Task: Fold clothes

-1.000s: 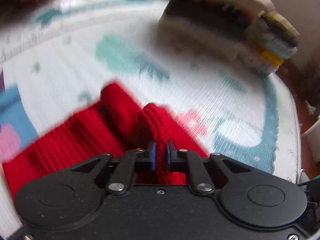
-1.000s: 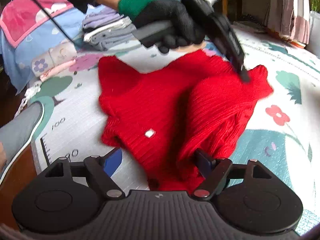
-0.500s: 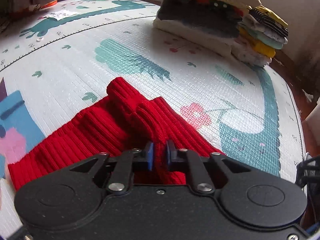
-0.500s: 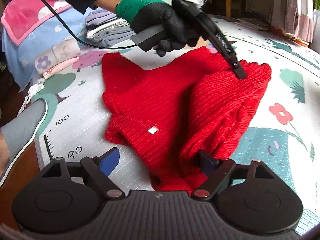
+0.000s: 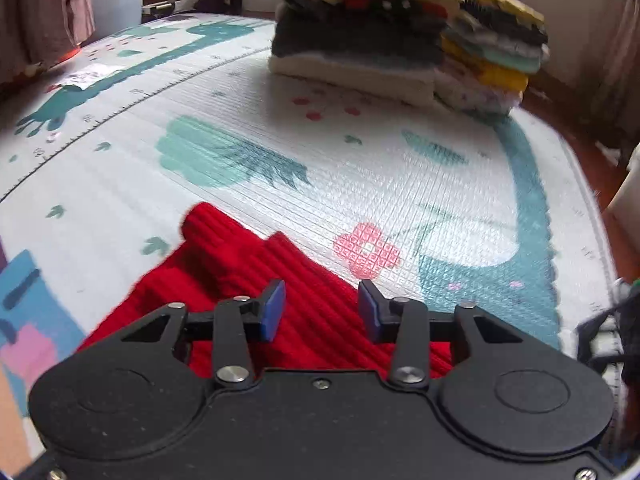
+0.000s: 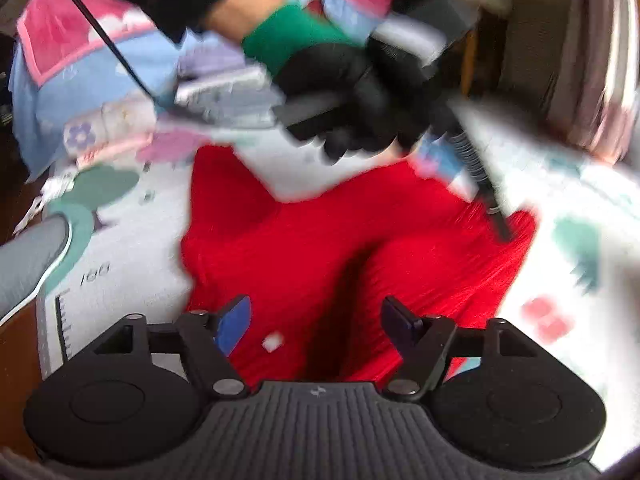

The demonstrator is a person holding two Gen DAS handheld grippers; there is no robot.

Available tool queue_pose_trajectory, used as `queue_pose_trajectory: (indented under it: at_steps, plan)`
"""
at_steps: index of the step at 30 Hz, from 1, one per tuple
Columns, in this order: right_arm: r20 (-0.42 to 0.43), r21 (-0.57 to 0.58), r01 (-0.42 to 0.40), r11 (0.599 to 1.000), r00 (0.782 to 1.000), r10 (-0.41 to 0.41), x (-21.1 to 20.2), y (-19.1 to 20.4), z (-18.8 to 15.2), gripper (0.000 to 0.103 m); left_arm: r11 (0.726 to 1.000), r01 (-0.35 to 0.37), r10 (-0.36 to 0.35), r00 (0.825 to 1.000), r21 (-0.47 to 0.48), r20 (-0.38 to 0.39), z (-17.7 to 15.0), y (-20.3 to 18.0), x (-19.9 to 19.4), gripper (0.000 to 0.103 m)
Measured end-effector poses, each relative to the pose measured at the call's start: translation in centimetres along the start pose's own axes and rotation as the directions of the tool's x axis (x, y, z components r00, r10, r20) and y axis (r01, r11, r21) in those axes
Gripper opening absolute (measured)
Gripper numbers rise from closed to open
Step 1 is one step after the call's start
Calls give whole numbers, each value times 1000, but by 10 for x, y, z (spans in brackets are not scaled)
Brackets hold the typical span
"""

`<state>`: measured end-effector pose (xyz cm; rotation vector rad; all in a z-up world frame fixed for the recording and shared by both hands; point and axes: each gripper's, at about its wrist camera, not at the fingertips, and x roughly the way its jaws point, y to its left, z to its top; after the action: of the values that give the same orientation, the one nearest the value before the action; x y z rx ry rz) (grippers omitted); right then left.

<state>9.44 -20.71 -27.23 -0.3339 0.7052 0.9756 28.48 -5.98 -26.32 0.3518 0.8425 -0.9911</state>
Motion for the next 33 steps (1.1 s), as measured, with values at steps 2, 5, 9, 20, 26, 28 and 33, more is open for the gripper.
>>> queue_pose_trajectory:
  at_steps: [2,5,9,20,26,28,33]
  plan:
    - [-46,-30,-22,999,999,21,9,4,-5,88,998,-27,29,999,54,-33,3,-8,8,40]
    - [-9,0,-21,1000,1000,21,-2,4,-1,74,993,-39,45,997,110,-58,15,-14,7,39]
    - [33,79,23,997,999,-26,-9,-2,1,79,994,-18,22,999,107,-34,16,-9,1,39]
    - [-72,115,-53,992,996,62,-19,-13,8,78,990,-96,115,975,106,-188,7,43,-74,49]
    - [-251,2,-143,990,958,139,-41,-5,31,61,989,-103,136,920,107,-367,-69,61,-108,51]
    - [-334,-44,-179,983,930,154,-48,-1,48,58,989,-95,134,898,113,-418,-91,64,-113,51]
    - [-465,-245,-218,945,881,83,-48,30,88,58,991,-127,136,880,50,-455,-121,92,-135,51]
